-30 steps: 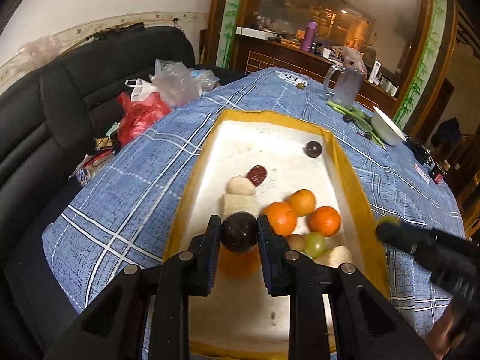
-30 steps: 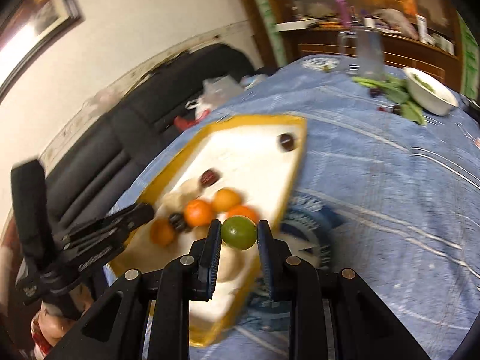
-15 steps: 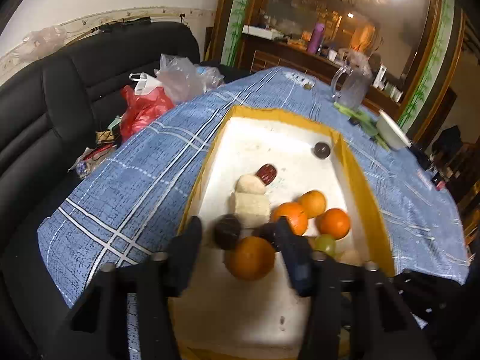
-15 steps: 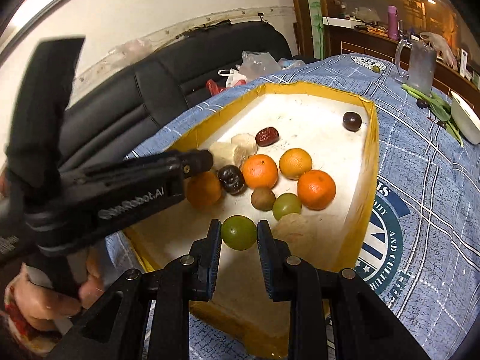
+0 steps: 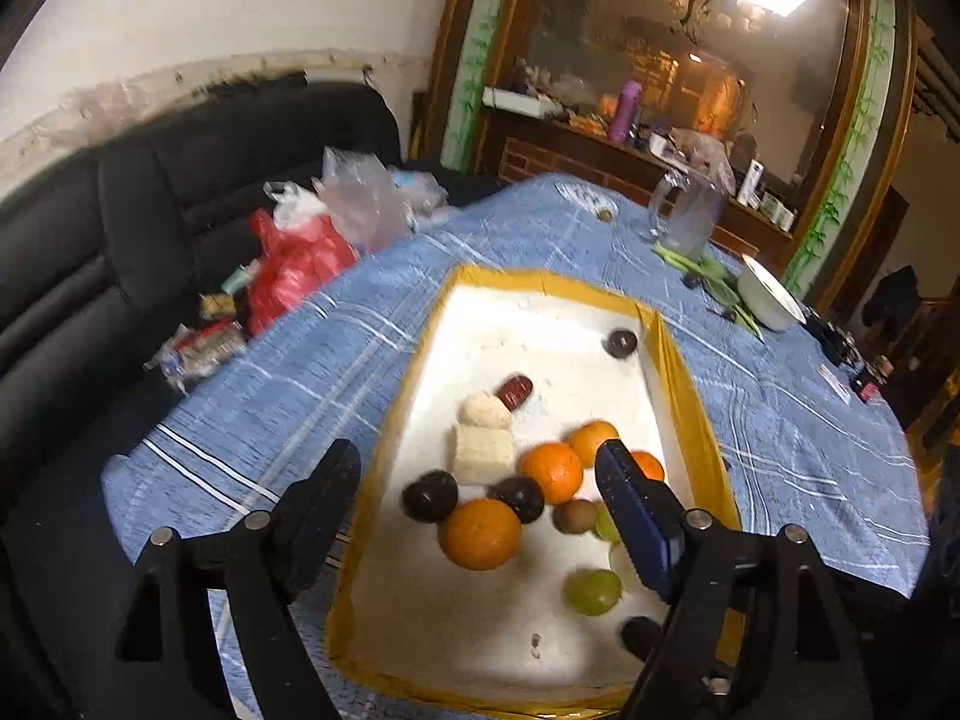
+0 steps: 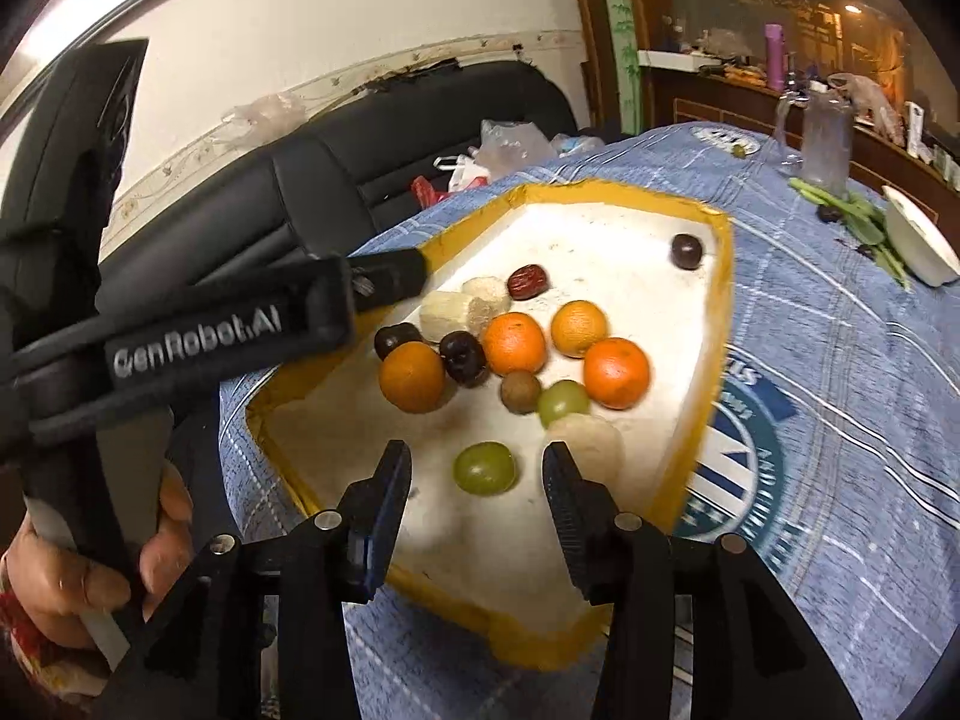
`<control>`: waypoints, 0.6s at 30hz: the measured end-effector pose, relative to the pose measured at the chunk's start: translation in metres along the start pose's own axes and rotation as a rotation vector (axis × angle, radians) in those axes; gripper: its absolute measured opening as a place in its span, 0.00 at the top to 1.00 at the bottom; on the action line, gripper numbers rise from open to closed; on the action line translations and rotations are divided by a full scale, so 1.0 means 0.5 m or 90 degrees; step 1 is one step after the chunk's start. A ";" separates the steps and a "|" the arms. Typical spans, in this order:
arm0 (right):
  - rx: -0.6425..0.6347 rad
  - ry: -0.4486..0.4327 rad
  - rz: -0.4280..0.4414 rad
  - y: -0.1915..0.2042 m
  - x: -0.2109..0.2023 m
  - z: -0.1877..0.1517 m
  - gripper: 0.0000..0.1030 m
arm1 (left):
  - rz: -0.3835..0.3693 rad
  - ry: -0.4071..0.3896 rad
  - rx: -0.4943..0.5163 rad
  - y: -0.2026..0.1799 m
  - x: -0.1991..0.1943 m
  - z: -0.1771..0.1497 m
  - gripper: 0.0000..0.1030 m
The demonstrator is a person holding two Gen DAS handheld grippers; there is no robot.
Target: Organize fruits
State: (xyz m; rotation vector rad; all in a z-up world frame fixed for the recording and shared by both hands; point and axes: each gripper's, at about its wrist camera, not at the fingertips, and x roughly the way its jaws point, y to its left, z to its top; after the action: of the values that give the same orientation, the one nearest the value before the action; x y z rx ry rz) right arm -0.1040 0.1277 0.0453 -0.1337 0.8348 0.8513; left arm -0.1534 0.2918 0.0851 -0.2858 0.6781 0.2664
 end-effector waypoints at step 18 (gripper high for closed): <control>0.107 -0.064 -0.025 -0.067 -0.098 -0.040 0.42 | 0.187 -0.215 0.062 -0.112 -0.164 -0.031 0.00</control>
State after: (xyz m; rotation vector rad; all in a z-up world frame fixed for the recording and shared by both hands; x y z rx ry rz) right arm -0.1101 0.0668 0.0587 0.0400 0.8023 0.7425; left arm -0.2048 0.2225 0.1363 -0.0423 0.3955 0.5475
